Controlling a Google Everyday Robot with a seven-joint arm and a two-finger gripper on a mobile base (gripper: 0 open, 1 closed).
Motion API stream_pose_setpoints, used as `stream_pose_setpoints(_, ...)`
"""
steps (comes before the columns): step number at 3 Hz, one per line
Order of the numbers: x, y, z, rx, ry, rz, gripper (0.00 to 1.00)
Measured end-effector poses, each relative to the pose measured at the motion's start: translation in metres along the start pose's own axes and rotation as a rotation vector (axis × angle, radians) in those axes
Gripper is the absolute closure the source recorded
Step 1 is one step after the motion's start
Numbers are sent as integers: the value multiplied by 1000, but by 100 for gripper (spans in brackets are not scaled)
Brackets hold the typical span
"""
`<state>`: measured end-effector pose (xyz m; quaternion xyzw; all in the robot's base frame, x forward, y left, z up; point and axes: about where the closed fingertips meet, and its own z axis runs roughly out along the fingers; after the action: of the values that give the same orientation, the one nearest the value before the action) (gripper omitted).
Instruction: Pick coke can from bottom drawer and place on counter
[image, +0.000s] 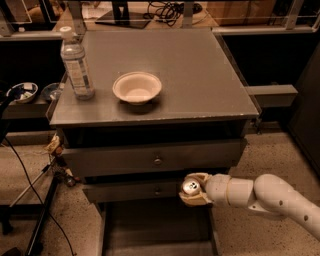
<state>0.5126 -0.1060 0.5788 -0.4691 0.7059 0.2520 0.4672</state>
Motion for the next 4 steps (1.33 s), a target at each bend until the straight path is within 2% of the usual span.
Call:
stream_pose_setpoints(2, -43, -9, -33, 36, -14, -55, 100)
stream_pose_setpoints(3, -43, -9, -33, 36, -14, -55, 100)
stream_pose_setpoints(4, -80, -20, -84, 80, -27, -100, 100)
